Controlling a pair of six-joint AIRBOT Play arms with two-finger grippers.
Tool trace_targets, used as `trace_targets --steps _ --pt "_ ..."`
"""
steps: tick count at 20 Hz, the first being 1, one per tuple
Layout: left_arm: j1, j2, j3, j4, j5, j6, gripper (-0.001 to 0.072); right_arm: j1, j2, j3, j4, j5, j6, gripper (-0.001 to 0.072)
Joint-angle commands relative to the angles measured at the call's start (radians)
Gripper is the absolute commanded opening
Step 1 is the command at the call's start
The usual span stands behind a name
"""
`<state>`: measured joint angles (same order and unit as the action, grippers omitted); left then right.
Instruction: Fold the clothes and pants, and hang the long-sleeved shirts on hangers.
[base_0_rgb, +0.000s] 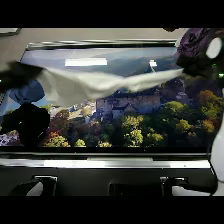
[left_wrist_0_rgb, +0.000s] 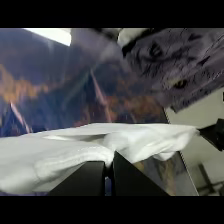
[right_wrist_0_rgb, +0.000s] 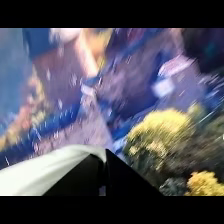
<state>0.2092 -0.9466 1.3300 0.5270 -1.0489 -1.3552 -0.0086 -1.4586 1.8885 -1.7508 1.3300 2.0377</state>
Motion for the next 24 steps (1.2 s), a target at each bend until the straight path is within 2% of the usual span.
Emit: trace_targets --steps 1,4,7,10,12,15,18,21,24 --pt "0.147 0.111 0.281 0.042 -0.055 0.000 0.0016 0.000 0.208 0.004 -0.158 0.016 0.041 0.0021" --pt "0.218 0.218 0.364 0.131 -0.054 -0.099 0.0016 0.000 0.384 0.004 -0.141 0.071 0.039 0.0021" --pt "0.256 0.298 0.365 0.200 -0.051 -0.151 0.0016 0.000 0.538 0.004 -0.118 0.037 0.040 0.0022" --pt "0.258 0.308 0.364 0.204 -0.054 -0.175 0.0016 0.000 0.632 0.004 -0.118 -0.014 0.088 0.0022" --pt "0.256 0.281 0.345 0.204 -0.080 -0.184 0.0016 0.000 0.629 0.004 -0.094 -0.021 0.133 0.0022" --pt "0.253 0.182 0.251 0.162 -0.190 -0.217 0.0016 0.001 0.492 0.003 0.035 -0.019 0.138 0.0022" --pt "0.159 0.046 0.077 0.166 -0.243 -0.216 0.0016 0.001 0.240 0.000 0.200 0.032 0.116 0.0022" --pt "0.026 -0.110 -0.113 0.240 -0.177 -0.163 0.0016 0.001 -0.066 0.000 0.347 0.125 0.083 0.0023" --pt "-0.066 -0.287 -0.237 0.328 -0.029 -0.163 0.0017 0.020 -0.314 0.000 0.428 0.141 0.059 0.0022"
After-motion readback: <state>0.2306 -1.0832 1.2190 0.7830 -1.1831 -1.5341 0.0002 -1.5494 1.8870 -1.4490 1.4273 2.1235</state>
